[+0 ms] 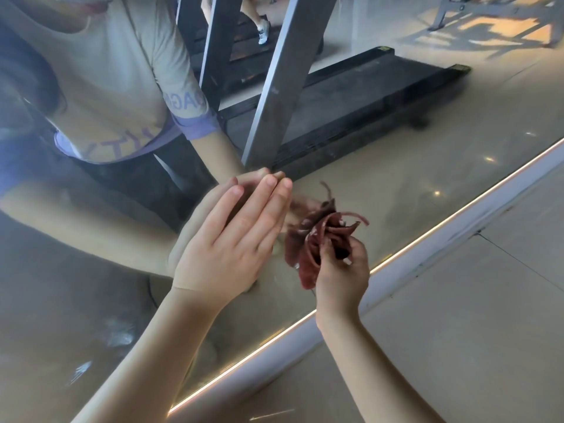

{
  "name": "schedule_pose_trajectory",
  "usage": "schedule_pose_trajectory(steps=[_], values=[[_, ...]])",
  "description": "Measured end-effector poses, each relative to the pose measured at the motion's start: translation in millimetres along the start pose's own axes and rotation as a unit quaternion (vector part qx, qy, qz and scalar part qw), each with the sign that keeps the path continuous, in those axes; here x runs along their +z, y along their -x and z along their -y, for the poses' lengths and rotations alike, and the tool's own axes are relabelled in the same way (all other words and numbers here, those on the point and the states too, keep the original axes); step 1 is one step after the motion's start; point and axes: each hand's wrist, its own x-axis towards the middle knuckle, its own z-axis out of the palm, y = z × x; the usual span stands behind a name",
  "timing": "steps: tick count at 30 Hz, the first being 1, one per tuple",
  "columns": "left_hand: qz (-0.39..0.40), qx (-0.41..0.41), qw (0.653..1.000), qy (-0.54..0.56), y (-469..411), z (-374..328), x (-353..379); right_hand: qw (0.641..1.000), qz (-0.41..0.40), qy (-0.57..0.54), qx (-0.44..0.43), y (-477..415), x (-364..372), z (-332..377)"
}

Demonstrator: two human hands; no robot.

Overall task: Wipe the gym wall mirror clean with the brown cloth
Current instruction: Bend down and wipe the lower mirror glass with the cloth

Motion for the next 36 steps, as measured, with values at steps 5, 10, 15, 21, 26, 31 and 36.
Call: schedule_pose_trajectory(steps=[5,10,15,21,26,31,36], values=[[0.003,0.006,1.000,-0.008,3,2,3,0.997,-0.009,0.037,0.062,-2,2,-14],[0.003,-0.017,0.999,0.026,2,1,5,0.999,0.017,0.037,0.030,2,1,-16],[0.018,-0.002,1.000,0.017,6,-1,9,0.984,0.009,0.009,0.179,5,7,-31],[0.012,-0.037,0.992,0.120,3,-5,6,0.995,0.064,-0.003,0.076,15,6,-21],[0.022,-0.026,0.993,0.109,3,-1,8,0.994,0.013,0.046,0.096,17,4,-31],[0.004,-0.002,0.998,0.057,0,3,4,0.996,0.078,-0.004,0.046,20,2,-14],[0.015,0.014,0.996,0.086,-1,6,-7,0.998,0.055,0.043,0.010,19,-1,-17]])
